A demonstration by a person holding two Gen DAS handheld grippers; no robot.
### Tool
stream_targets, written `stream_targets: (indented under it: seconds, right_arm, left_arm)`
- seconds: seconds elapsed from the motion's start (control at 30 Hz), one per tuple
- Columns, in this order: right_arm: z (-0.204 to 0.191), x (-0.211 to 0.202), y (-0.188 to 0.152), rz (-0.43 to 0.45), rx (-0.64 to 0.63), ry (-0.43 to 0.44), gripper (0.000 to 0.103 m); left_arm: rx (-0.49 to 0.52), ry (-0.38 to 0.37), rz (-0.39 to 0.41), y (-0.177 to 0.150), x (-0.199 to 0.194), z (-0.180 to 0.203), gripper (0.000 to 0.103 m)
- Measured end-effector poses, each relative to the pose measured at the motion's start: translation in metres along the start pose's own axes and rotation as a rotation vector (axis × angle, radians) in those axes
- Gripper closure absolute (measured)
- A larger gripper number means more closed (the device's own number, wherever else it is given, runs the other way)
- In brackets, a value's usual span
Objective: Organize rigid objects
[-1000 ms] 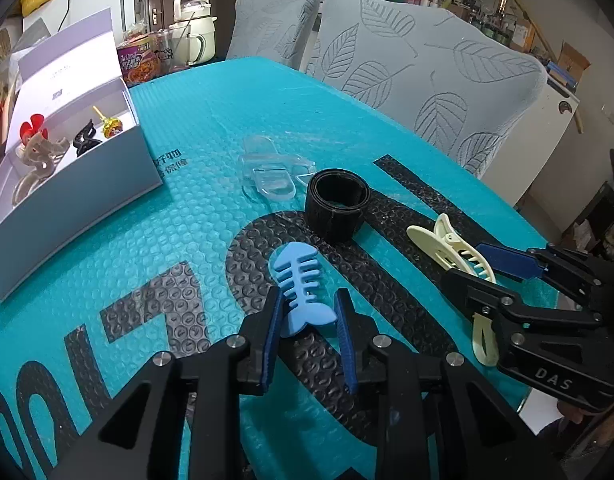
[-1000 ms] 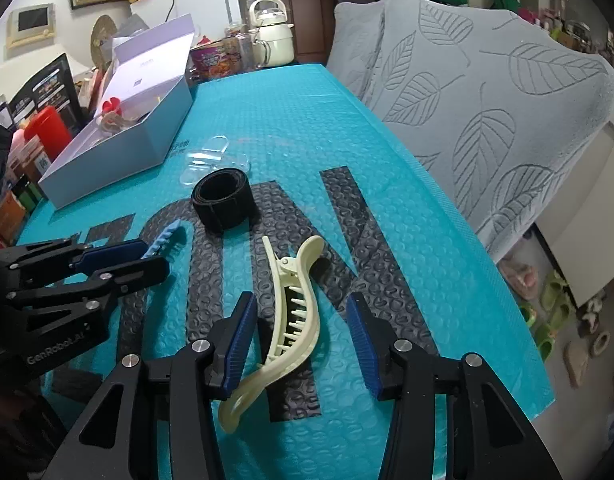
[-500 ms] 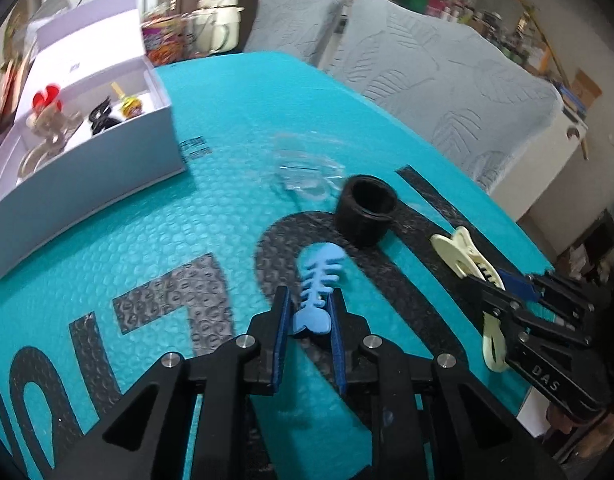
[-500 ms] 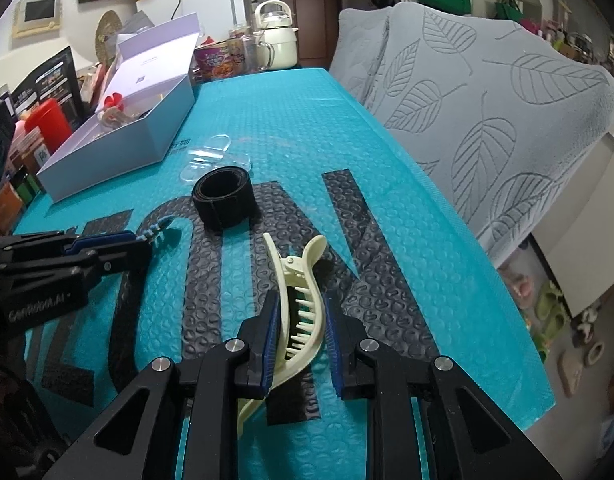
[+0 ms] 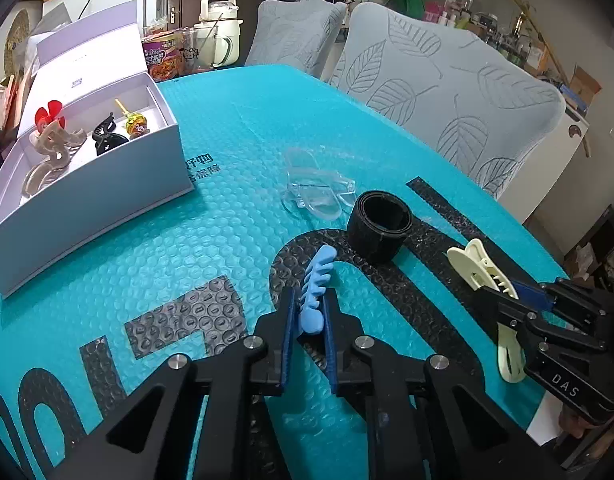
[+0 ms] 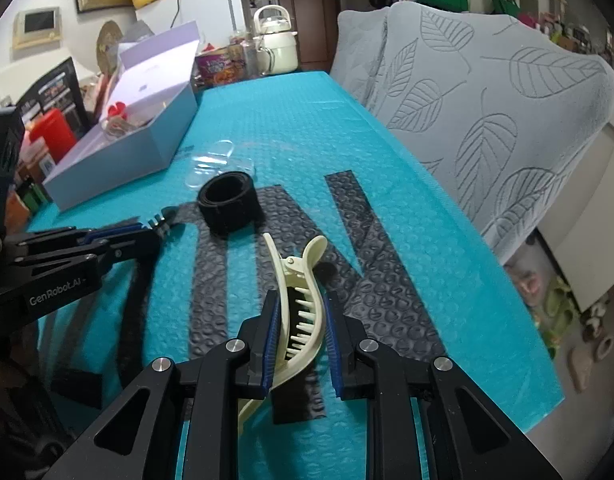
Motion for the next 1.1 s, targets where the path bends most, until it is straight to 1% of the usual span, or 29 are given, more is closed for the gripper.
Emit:
stream_targets:
  seconds: [0.07, 0.23, 0.3, 0.37, 0.43, 0.5, 0.6, 0.63, 0.73, 0.8, 0.87, 0.93, 0.97, 1.1]
  right_arm:
    - [-0.001, -0.002, 0.0, 0.005, 0.009, 0.009, 0.082]
    - [-0.006, -0.006, 0.0, 0.012, 0.012, 0.025, 0.082]
    - [-0.008, -0.006, 0.0, 0.01, 0.008, 0.023, 0.082]
    - [-0.009, -0.005, -0.001, 0.001, 0.006, 0.011, 0.082]
    - [-0.009, -0.004, -0.002, -0.004, 0.014, 0.012, 0.082]
    - [-0.009, -0.003, -0.004, -0.011, 0.028, 0.018, 0.082]
    - [-0.008, -0.003, -0.004, -0.014, 0.04, 0.018, 0.082]
    - [-0.008, -0.003, -0.004, -0.014, 0.042, 0.018, 0.082]
    - [-0.009, -0.004, -0.004, -0.014, 0.047, 0.023, 0.082]
    - [-0.009, -0.004, -0.004, -0.016, 0.046, 0.025, 0.082]
    - [-0.01, -0.003, -0.004, -0.018, 0.044, 0.027, 0.082]
    - [-0.01, -0.003, -0.004, -0.017, 0.044, 0.03, 0.082]
    - [-0.009, -0.004, -0.004, -0.016, 0.046, 0.032, 0.082]
    - [-0.009, -0.008, -0.003, 0.002, 0.048, 0.034, 0.082]
  left_arm:
    - [0.006, 0.008, 0.011, 0.0, -0.004, 0.001, 0.09]
    - [0.011, -0.003, 0.022, 0.0, -0.014, 0.001, 0.091]
    - [0.015, 0.013, 0.02, -0.002, -0.014, -0.001, 0.091]
    - [0.003, 0.027, -0.002, -0.006, -0.009, -0.005, 0.091]
    - [-0.01, 0.005, -0.028, -0.009, -0.003, -0.006, 0.089]
    - [0.016, 0.011, -0.028, -0.009, -0.002, -0.004, 0.088]
    - [0.087, 0.048, -0.012, -0.007, 0.001, 0.003, 0.087]
    - [0.089, 0.052, -0.014, -0.006, 0.001, 0.004, 0.087]
    - [0.064, 0.047, -0.023, -0.003, 0.003, 0.002, 0.086]
    - [0.065, 0.051, -0.024, -0.001, 0.005, 0.001, 0.086]
    - [0.068, 0.057, -0.017, 0.0, 0.005, 0.002, 0.086]
    - [0.05, 0.073, -0.008, 0.0, 0.005, 0.0, 0.09]
    - [0.044, 0.081, -0.002, -0.001, 0.004, -0.001, 0.09]
    - [0.036, 0.066, 0.017, -0.003, -0.002, -0.002, 0.09]
Point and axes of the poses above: each gripper's, at about its wrist camera, not at the fingertips, and x roughly the way its jaws point, z to its right, y to its top, the point moved 6 cm from there along x, roughly the way its jaws point, and after that the axes turned 10 degrees about y, right-handed, at the moved point
